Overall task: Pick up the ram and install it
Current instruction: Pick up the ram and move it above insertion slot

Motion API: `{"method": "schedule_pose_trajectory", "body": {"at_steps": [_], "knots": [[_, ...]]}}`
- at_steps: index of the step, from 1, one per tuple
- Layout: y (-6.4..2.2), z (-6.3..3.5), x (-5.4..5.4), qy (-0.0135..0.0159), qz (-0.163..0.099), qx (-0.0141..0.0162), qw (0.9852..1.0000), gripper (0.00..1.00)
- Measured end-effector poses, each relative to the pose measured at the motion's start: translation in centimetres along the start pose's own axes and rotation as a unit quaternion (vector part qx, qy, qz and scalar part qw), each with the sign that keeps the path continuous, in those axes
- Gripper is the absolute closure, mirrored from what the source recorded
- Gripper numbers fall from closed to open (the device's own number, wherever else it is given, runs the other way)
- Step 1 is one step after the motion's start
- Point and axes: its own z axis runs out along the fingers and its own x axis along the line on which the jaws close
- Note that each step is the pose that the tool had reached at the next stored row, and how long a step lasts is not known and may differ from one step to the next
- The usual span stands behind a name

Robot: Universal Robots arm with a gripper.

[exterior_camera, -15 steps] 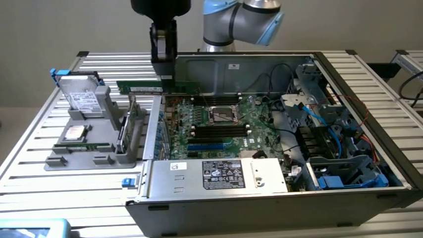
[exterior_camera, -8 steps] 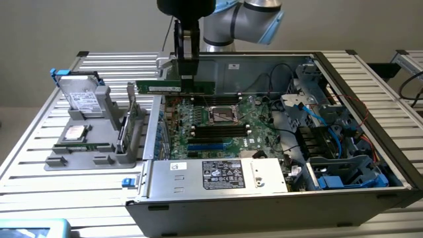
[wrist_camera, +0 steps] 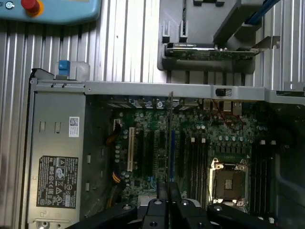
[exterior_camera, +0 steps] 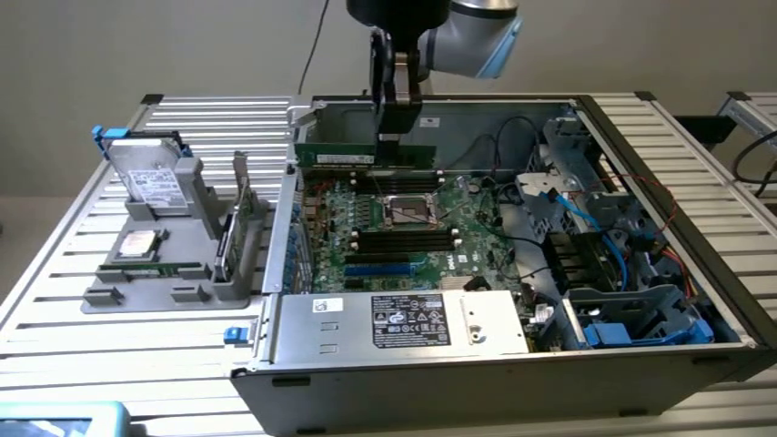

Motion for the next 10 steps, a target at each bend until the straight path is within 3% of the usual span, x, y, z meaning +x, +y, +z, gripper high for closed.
{"method": "schedule_pose_trajectory", "body": {"at_steps": [4, 10], "knots": [[-1.17, 0.08, -1.3, 0.0017, 0.000, 0.0009, 1.0000, 0.87], [-2.12, 0.12, -3.3, 0.0021, 0.000, 0.0119, 0.9999, 0.87]]}}
